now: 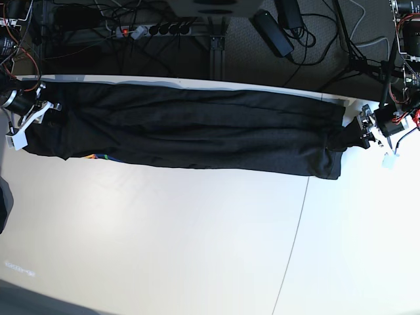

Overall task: Fold the T-shirt properly
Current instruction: 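Grasp the folded strip's ends with both grippers and lift them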

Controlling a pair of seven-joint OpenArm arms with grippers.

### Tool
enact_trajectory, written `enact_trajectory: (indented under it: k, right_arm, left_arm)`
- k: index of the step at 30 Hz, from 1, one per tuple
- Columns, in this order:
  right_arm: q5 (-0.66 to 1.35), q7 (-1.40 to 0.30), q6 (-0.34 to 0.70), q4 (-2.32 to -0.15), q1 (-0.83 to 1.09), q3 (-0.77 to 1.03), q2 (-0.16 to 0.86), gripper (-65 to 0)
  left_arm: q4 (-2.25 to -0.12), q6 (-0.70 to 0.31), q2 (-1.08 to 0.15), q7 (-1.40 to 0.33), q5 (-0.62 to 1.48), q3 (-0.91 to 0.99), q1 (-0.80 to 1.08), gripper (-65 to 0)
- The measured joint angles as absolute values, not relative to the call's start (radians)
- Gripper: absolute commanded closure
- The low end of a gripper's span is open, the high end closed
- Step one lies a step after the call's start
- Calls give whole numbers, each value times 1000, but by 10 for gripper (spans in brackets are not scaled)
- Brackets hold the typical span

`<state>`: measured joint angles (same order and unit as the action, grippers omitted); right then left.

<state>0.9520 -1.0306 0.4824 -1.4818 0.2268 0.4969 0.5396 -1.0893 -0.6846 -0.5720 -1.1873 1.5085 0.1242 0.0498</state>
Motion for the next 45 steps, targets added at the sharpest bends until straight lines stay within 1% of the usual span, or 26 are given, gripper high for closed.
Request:
enact_trajectory:
  k: [4, 12, 13, 14, 15, 17, 19, 22, 27, 34, 40, 45]
  right_arm:
    - [952, -1031, 482, -1482, 227, 497, 540, 0]
    - [953, -1031, 482, -1482, 227, 497, 540, 0]
    - [952, -1031, 482, -1482, 227, 497, 540, 0]
    - [953, -1031, 482, -1481, 227, 497, 540, 0]
    - [953, -1031, 482, -1482, 227, 497, 540, 0]
    - [953, -1031, 482, -1482, 227, 497, 540, 0]
    - [952, -1031, 482, -1482, 227, 497, 540, 0]
    - [953, -1031, 482, -1482, 227, 497, 540, 0]
    - [969, -1034, 482, -1485, 212, 509, 541, 0]
    - [998, -1045, 482, -1549, 176, 626, 543, 0]
    - [1001, -1056, 482, -1576, 168, 650, 558, 0]
    - [998, -1056, 482, -1576, 168, 651, 574, 0]
  left_arm:
    - [-1093, -686, -556, -1182, 1501, 119, 49, -451]
    - [-1098, -695, -559, -1128, 1502, 30, 38, -449]
    - [-1100, -696, -553, -1125, 1493, 27, 36, -435]
    - [-1100, -698, -548, -1116, 1481, 27, 36, -396]
    - [-1101, -704, -538, -1105, 1462, 27, 33, -332]
    - [-1105, -707, -522, -1077, 1411, 27, 26, -159]
    - [-1105, -709, -506, -1041, 1364, 27, 19, -4]
    - [-1106, -712, -497, -986, 1323, 25, 16, 0]
    - [-1096, -714, -490, -1008, 1207, 13, -51, 0]
    - [-1085, -712, -485, -1013, 1030, 6, -183, 0]
    - [-1070, -711, -531, -971, 956, -8, -273, 0]
    - [-989, -707, -560, -926, 941, -8, -390, 0]
